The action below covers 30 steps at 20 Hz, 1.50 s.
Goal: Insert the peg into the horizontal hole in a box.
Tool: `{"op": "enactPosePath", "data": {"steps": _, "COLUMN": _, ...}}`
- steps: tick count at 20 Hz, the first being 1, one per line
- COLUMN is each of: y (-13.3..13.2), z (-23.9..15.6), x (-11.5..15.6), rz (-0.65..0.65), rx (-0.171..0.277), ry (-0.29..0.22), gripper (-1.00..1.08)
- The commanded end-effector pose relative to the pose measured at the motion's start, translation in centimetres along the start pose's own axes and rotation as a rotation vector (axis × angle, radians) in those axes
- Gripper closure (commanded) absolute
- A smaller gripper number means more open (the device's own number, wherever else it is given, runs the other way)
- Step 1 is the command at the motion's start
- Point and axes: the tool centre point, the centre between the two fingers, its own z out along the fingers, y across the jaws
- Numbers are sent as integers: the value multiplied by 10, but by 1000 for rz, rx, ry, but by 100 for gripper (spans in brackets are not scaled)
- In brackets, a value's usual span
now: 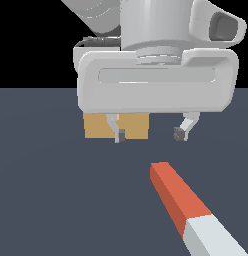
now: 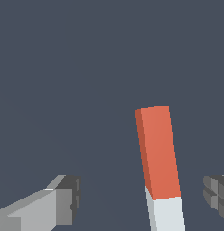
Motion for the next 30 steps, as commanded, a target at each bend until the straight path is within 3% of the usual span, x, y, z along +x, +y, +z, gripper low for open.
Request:
{"op": "enactPosePath", "data": {"steps": 1, "y": 7, "z": 9, "x": -19, "rz": -21, "rx": 2, "ry": -1, "gripper": -92}}
{"op": "enactPosePath", "data": {"steps": 14, "y": 45, "z": 46, "x": -92, "rz": -105, "rx": 8, "ry": -3, "gripper": -92}}
{"op": "enactPosePath", "data": {"steps": 30, "y": 61, "z": 58, "x": -116, "rz": -133, "rx": 10, "ry": -5, "gripper": -92}}
